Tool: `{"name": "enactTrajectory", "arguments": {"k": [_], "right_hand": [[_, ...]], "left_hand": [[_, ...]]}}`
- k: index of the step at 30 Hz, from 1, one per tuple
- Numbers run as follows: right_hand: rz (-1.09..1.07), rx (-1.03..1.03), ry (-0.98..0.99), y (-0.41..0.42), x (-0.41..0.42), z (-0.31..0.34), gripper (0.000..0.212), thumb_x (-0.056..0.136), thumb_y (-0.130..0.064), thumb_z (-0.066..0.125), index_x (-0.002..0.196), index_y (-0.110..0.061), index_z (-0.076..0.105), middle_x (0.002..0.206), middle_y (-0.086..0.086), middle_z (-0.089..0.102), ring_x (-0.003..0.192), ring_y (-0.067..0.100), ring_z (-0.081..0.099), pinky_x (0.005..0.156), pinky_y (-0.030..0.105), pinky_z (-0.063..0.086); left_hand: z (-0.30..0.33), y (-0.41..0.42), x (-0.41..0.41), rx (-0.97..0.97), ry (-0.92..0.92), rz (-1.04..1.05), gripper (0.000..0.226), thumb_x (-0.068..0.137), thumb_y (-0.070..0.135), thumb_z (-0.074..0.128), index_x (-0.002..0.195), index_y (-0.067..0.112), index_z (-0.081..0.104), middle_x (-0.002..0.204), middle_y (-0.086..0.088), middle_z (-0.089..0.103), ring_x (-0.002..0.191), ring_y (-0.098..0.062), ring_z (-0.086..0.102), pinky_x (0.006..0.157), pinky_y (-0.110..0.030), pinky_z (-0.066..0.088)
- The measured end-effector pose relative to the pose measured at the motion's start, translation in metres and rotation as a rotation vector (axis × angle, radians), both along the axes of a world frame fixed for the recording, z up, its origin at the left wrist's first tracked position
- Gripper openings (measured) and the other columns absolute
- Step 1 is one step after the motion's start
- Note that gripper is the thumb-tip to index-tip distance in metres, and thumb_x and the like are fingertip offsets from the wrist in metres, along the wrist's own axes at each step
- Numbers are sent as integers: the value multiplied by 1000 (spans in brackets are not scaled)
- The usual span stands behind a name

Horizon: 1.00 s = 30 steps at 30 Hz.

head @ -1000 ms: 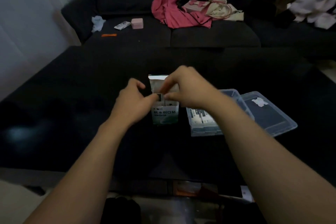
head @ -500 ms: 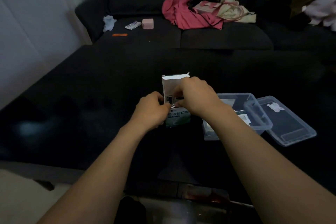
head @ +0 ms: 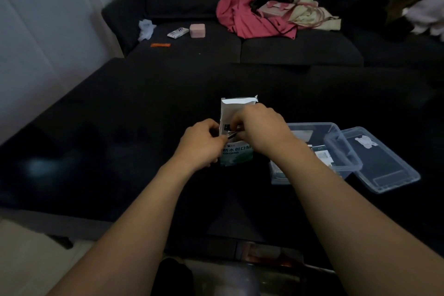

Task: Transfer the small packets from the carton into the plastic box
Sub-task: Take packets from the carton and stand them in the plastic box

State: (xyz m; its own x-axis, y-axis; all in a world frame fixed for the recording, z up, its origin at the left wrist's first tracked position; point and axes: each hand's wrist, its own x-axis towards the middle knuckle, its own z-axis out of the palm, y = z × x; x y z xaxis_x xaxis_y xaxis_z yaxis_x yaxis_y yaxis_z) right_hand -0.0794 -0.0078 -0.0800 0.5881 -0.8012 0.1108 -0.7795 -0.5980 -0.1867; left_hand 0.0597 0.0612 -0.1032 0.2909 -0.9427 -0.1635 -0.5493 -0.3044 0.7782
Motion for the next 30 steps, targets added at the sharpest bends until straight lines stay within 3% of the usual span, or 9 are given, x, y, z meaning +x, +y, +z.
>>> {"name": "enactTrajectory", "arguments": {"k": [6, 12, 16, 21, 25, 30], "right_hand": [[-26, 21, -28, -5, 2, -5, 16, 89, -17, 69, 103, -21, 75, 106, 5, 69, 91, 26, 68, 79, 44, 59], [9, 57, 6, -4, -1, -1, 15, 89, -27, 71, 103, -24, 76, 105, 5, 68, 93, 26, 67, 80, 44, 59], [16, 5, -37, -1, -5, 6, 20, 96, -24, 61, 110, -29, 74, 107, 8, 65, 96, 32, 66, 79, 43, 56], [28, -10, -160, 1, -13, 17, 19, 100, -24, 56, 113, -23, 70, 111, 6, 68, 99, 26, 67, 77, 37, 55], [23, -67, -285, -2, -18, 19, 17, 100, -25, 56, 106, -21, 71, 98, 3, 71, 89, 24, 68, 76, 45, 58], [7, -55, -591, -11, -34, 27, 9, 96, -17, 63, 91, -19, 71, 75, 2, 68, 58, 18, 66, 59, 42, 59]], "left_hand": [[-3, -3, 2, -14, 24, 7, 13, 96, 30, 63, 109, 28, 61, 82, -3, 73, 55, -9, 68, 46, -21, 49], [-2, -4, 0, 4, 10, 18, 17, 99, 31, 59, 115, 24, 59, 92, -5, 71, 63, -13, 69, 48, -22, 48], [-2, -3, -2, -19, -22, 56, 18, 98, 30, 58, 113, 19, 61, 84, -5, 72, 62, -16, 69, 48, -26, 49], [0, 0, -3, -33, -23, 60, 21, 99, 28, 58, 116, 17, 59, 86, -6, 72, 63, -16, 68, 50, -26, 50], [2, 0, -5, -38, -49, 70, 22, 98, 29, 60, 117, 17, 58, 84, -6, 73, 65, -18, 71, 52, -30, 54], [5, 1, -6, -12, -18, 90, 35, 96, 37, 64, 124, 19, 53, 88, -4, 72, 70, -17, 71, 51, -29, 55]]}}
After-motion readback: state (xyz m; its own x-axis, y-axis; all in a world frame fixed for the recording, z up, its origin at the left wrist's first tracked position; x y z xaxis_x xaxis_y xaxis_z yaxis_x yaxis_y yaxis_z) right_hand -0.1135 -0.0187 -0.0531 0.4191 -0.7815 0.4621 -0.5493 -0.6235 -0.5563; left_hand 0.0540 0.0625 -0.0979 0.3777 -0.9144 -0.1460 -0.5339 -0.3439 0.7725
